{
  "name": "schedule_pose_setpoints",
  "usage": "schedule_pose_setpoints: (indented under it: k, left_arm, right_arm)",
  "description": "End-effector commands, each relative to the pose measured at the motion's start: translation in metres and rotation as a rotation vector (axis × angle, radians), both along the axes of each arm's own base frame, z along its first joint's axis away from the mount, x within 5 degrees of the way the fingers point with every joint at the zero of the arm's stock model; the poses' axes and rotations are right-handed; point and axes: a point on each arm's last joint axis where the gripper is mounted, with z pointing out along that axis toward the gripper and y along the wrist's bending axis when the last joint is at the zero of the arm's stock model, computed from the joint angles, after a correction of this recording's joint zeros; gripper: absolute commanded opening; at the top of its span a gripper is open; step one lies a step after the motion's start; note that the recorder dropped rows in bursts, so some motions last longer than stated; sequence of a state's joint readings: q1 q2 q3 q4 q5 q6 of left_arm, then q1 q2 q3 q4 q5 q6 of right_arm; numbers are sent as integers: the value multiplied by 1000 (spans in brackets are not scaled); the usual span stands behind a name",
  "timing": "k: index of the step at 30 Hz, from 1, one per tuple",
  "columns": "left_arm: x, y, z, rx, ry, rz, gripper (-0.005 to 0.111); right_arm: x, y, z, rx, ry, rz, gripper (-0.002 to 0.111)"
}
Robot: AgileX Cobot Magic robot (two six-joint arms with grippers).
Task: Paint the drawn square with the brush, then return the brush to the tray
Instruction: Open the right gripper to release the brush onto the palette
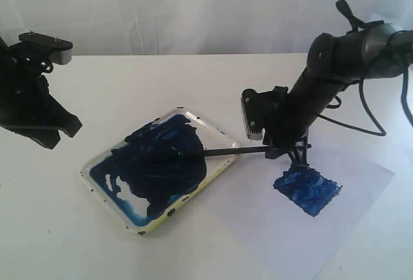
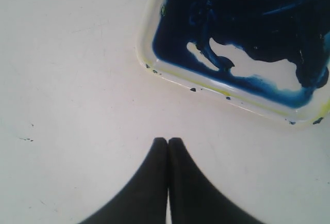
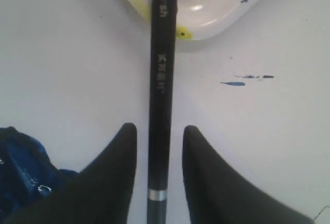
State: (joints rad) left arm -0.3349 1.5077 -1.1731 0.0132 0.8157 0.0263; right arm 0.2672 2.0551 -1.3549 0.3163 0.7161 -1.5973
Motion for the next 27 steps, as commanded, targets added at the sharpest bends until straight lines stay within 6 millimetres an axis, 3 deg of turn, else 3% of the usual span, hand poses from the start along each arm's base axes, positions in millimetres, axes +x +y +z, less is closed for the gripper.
schedule_pose_setpoints:
  k: [1, 8, 13, 19, 27]
  left_arm:
    - [-3, 1, 4, -12, 5, 6, 0]
    - [-2, 1, 4, -15, 5, 17, 0]
    - [-2, 1, 4, -21, 8, 39, 0]
    - [-2, 2, 4, -21, 10, 44, 0]
    - [1, 9, 4, -22, 6, 68, 0]
  right_arm:
    - [1, 1, 4, 13, -1, -36, 31]
    - [-12, -2, 52, 87, 37, -274, 31]
    - [-21, -8, 69, 106, 111, -537, 25]
    - [-26, -28, 69, 74, 245, -793, 0]
    - [-20, -78, 68, 105, 317, -1102, 0]
